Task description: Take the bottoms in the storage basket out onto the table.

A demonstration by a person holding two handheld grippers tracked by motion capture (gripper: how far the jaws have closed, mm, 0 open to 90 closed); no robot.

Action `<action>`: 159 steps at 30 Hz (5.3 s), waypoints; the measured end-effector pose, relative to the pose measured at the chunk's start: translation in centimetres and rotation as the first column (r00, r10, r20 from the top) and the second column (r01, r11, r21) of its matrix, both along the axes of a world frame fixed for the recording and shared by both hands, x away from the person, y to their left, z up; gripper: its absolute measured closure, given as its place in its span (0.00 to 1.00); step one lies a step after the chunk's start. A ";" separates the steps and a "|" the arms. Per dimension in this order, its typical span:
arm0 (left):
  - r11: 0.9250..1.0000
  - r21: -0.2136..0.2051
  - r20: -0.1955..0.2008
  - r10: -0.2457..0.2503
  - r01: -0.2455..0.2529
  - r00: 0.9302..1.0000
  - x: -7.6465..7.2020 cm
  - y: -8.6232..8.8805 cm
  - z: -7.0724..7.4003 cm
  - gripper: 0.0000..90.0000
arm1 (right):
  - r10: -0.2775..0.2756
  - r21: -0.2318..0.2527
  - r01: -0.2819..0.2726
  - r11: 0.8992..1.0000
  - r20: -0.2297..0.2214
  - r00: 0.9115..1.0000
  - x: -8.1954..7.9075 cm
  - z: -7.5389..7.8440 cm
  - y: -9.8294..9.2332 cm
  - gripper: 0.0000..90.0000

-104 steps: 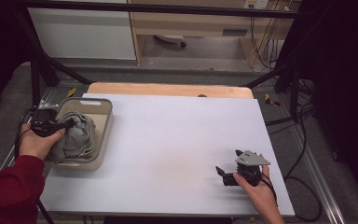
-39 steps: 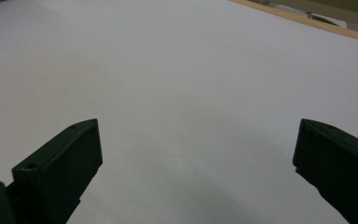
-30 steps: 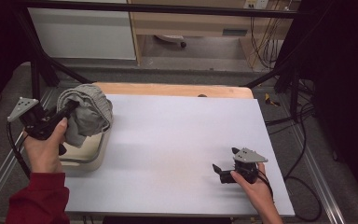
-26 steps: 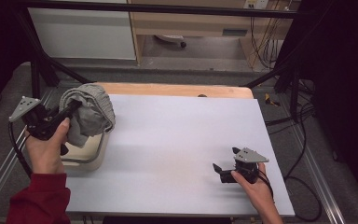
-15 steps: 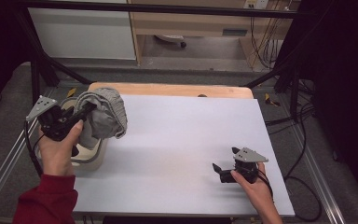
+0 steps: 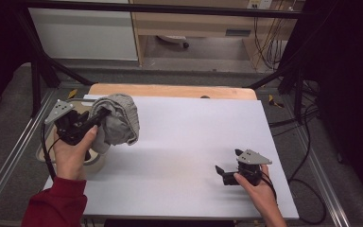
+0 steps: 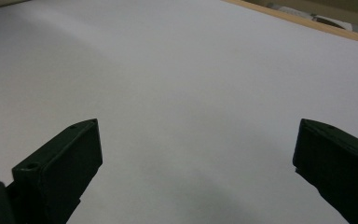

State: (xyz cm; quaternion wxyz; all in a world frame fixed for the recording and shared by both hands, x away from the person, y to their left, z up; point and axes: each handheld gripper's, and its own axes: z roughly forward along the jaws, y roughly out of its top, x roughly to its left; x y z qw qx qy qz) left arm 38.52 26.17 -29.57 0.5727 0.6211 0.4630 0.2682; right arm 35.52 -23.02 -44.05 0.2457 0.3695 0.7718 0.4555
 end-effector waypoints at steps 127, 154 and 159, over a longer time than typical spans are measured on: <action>0.930 0.137 -0.138 -0.323 0.341 0.936 6.3 -18.9 2.7 0.78 | -0.035 0.027 0.035 0.999 0.018 0.999 -1.1 0.6 -0.7 0.02; 0.875 0.168 -0.284 -0.398 0.454 0.872 4.2 -21.4 -5.0 0.78 | -0.041 0.023 0.040 0.999 0.017 0.999 -1.2 0.6 -1.2 0.02; 0.876 0.192 -0.290 -0.381 0.443 0.878 5.0 -22.0 -5.6 0.78 | -0.040 0.022 0.039 0.999 0.017 0.999 -1.0 0.6 -1.3 0.02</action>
